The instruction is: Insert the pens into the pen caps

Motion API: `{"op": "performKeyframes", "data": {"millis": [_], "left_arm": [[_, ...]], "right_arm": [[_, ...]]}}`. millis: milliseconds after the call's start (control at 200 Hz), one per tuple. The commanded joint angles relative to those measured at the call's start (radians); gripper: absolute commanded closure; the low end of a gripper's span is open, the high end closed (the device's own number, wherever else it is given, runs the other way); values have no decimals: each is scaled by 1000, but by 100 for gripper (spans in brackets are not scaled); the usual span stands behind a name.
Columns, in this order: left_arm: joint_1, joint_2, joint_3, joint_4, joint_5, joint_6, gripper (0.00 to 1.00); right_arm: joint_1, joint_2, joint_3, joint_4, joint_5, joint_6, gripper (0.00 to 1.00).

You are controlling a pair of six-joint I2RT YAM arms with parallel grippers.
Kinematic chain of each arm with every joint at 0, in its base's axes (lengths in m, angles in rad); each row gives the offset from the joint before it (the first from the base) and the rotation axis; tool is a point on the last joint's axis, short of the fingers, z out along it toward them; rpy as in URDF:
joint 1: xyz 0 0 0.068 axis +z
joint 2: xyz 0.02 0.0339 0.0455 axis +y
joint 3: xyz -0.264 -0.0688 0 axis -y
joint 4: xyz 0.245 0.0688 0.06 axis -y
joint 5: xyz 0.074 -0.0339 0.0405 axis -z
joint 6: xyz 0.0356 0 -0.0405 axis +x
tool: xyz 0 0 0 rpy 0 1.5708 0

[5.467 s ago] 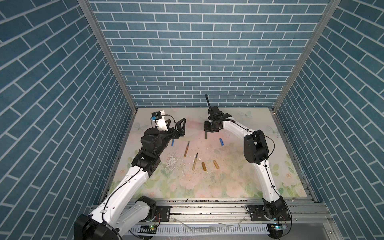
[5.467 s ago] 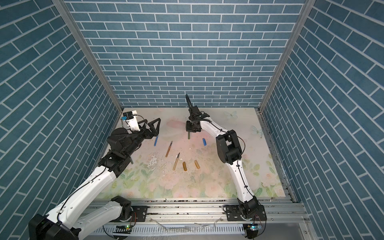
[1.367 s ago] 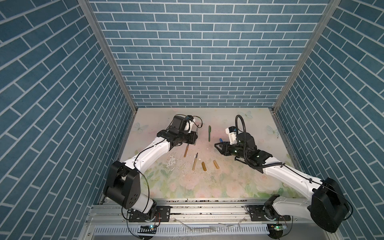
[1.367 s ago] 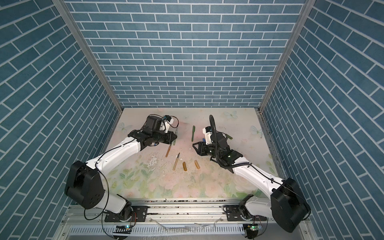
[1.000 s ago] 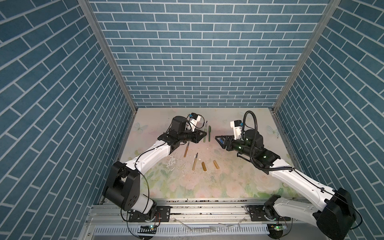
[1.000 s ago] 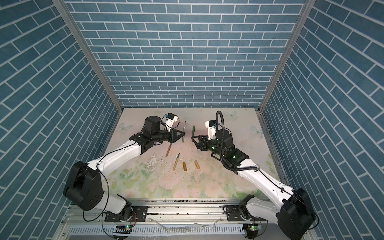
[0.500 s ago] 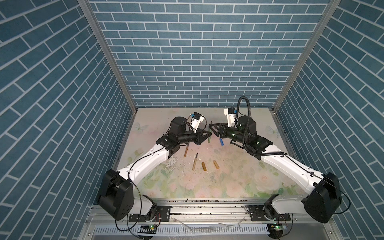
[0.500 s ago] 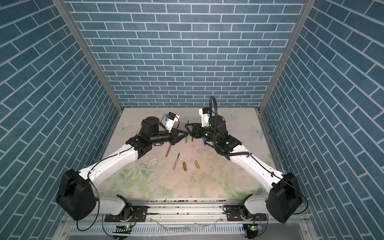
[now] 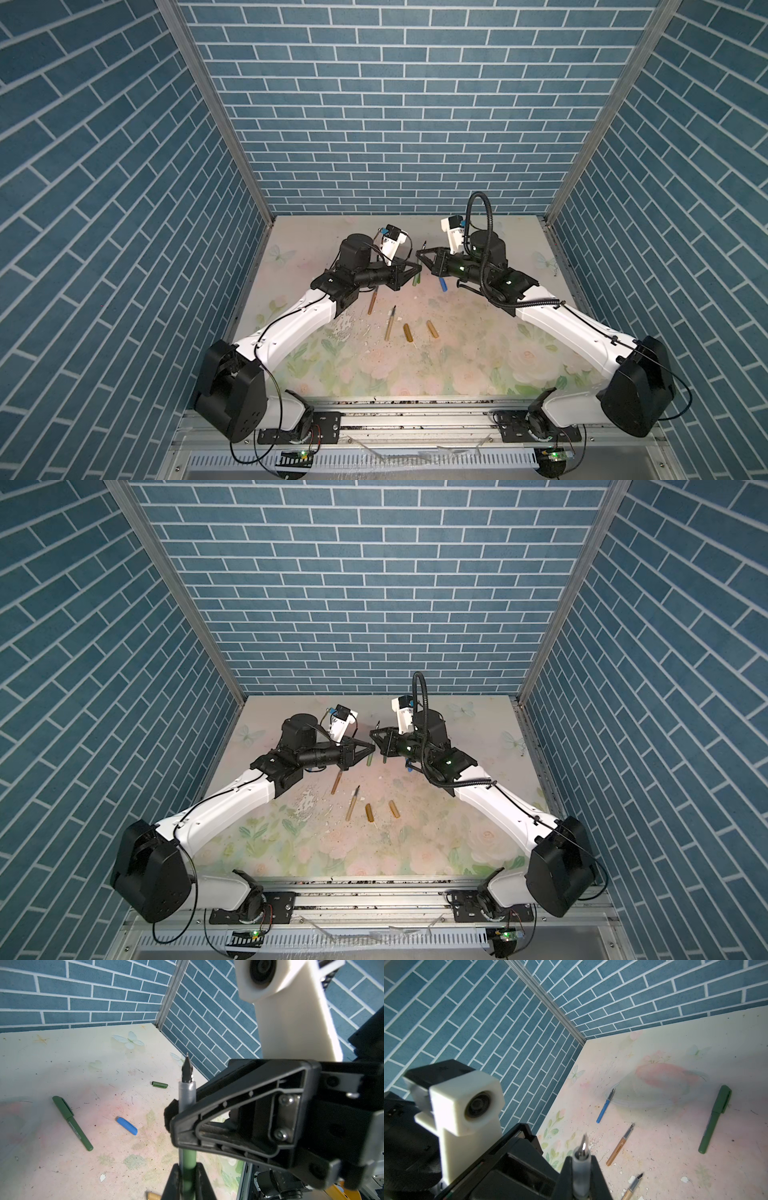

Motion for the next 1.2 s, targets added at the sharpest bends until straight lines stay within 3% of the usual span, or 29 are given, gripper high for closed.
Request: {"op": "performKeyframes", "data": {"millis": [0, 70, 235, 550, 920, 1195], "left_arm": [[-3, 15, 15, 0, 42, 9, 69], [-3, 23, 44, -57, 57, 38, 53], [-3, 38, 61, -94, 55, 46, 51], [-3, 77, 78, -97, 101, 40, 73], [-6, 97, 84, -87, 133, 23, 68], [-5, 94, 81, -80, 134, 21, 79]], "right_arm": [[0, 0, 11, -9, 20, 11, 98], [0, -15, 26, -60, 63, -33, 99], [-1, -58, 31, -97, 130, -79, 100], [-1, -57, 38, -67, 111, -71, 100], [-1, -39, 43, -29, 90, -44, 100], [-1, -27, 37, -11, 73, -26, 100]]}}
